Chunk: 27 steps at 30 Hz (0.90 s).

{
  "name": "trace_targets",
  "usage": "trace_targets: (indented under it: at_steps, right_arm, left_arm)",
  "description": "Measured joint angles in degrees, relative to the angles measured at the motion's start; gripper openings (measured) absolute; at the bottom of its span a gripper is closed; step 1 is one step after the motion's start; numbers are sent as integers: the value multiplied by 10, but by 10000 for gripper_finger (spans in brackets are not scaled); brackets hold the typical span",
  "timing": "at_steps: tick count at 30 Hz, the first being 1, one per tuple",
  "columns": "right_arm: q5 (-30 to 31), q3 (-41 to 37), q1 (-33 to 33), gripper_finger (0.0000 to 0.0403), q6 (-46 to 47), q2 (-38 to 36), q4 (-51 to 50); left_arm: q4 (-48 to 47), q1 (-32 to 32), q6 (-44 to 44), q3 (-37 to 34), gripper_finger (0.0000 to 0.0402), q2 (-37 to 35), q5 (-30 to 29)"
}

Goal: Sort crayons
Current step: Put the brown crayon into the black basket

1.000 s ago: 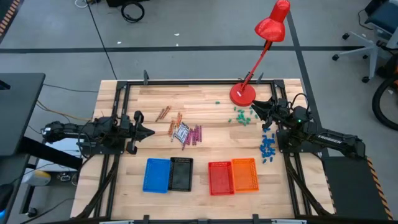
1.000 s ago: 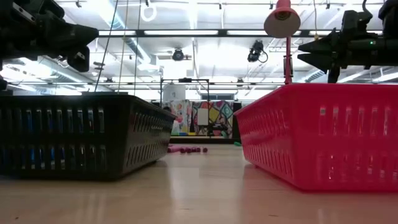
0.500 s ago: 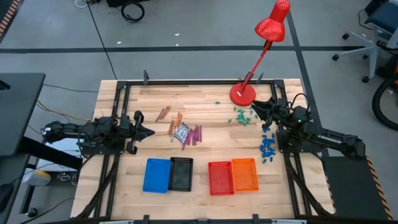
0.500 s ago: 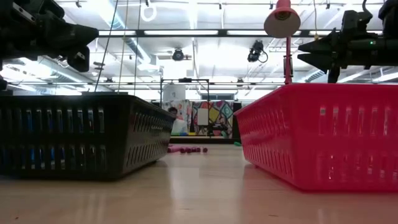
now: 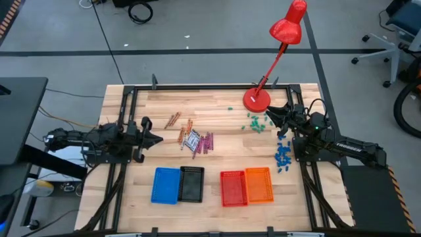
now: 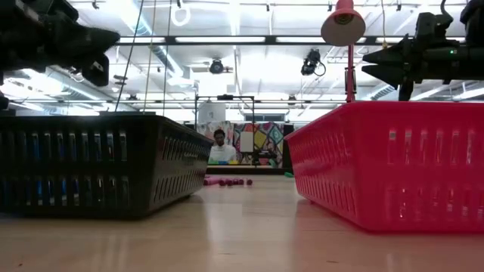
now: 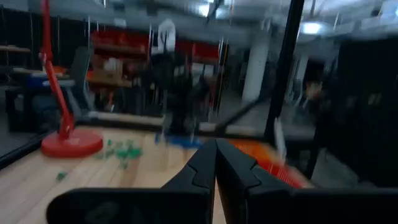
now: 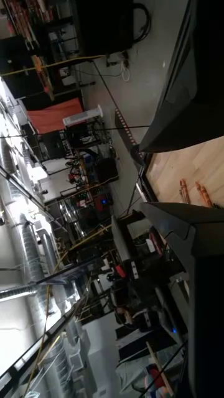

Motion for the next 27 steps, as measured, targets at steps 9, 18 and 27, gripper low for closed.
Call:
trace_targets:
  at_steps: [9, 18, 27]
  right_arm:
    - [0, 0, 0, 144, 0, 0, 0]
    - [0, 0, 0, 144, 0, 0, 2]
    - [22, 0, 0, 144, 58, 0, 62]
  left_arm:
    - [111, 0, -56, 0, 20, 0, -47]
    - [118, 0, -90, 0, 20, 0, -47]
    - [129, 0, -105, 0, 20, 0, -60]
